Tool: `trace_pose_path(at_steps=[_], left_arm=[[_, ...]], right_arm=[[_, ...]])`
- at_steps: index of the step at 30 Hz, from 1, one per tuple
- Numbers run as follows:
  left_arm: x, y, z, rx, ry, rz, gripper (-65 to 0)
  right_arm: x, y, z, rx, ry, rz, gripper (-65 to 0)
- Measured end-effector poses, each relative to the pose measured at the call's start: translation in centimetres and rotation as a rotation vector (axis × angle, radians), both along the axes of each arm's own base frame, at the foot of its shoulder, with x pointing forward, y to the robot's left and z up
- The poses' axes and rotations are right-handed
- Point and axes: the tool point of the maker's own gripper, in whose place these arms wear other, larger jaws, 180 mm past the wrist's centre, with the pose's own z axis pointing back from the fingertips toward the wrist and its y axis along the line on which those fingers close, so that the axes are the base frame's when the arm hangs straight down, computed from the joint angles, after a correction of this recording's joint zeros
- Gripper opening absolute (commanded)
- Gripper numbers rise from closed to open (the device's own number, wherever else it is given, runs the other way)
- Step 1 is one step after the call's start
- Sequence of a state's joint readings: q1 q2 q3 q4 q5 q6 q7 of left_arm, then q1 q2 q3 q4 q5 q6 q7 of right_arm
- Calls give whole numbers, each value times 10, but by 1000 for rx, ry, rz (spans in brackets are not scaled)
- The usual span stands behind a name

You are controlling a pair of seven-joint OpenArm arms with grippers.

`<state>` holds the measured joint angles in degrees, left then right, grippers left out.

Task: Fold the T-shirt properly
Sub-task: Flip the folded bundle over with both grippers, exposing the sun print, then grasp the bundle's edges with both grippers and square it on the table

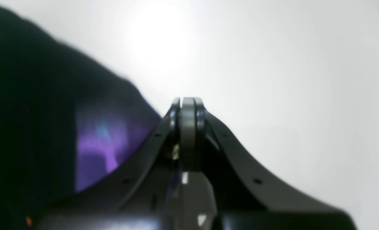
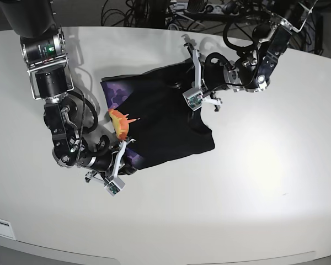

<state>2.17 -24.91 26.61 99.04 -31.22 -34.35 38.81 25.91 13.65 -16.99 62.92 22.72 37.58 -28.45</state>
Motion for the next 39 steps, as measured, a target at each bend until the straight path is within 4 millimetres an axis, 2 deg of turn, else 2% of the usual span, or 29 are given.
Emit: trace_pose_path(at_steps=[4, 6, 12, 16, 21, 24, 27, 29, 31, 33, 34, 36, 39], left_arm=[[5, 3, -1, 36, -44, -19, -650], [9, 8, -2, 61, -94, -35, -650], [23, 31, 1, 103, -182, -20, -650], [49, 53, 4, 191, -253, 33, -650], [88, 84, 6, 323, -353, 141, -650], [102, 89, 6, 296, -371, 179, -650], [104, 89, 4, 280, -369, 167, -650], [99, 87, 3, 295, -359, 124, -650], [95, 86, 4, 314, -349, 101, -650], [90, 84, 4, 309, -328, 95, -650], [88, 83, 5, 308, -329, 91, -650], [86, 83, 4, 308, -325, 88, -650], [87, 83, 4, 308, -328, 89, -650]], right_arm=[[-10, 6, -2, 34, 31, 34, -650], [-23, -2, -10, 26, 85, 32, -650], [-75, -40, -14, -1, 95, 21, -650], [-105, -49, 2, -1, 48, -6, -650], [-137, -73, 16, -10, 21, -102, -650], [-160, -82, 18, -8, 32, -138, -650], [-178, -82, 21, 8, 35, -147, -650], [-173, -83, 36, 21, -16, -167, -650], [-156, -78, 66, 68, -128, -191, -650], [-142, -63, 92, 122, -214, -155, -650], [-137, -56, 98, 140, -231, -149, -650], [-126, -43, 91, 121, -231, -122, -650], [-103, -34, 58, 83, -170, -119, -650]])
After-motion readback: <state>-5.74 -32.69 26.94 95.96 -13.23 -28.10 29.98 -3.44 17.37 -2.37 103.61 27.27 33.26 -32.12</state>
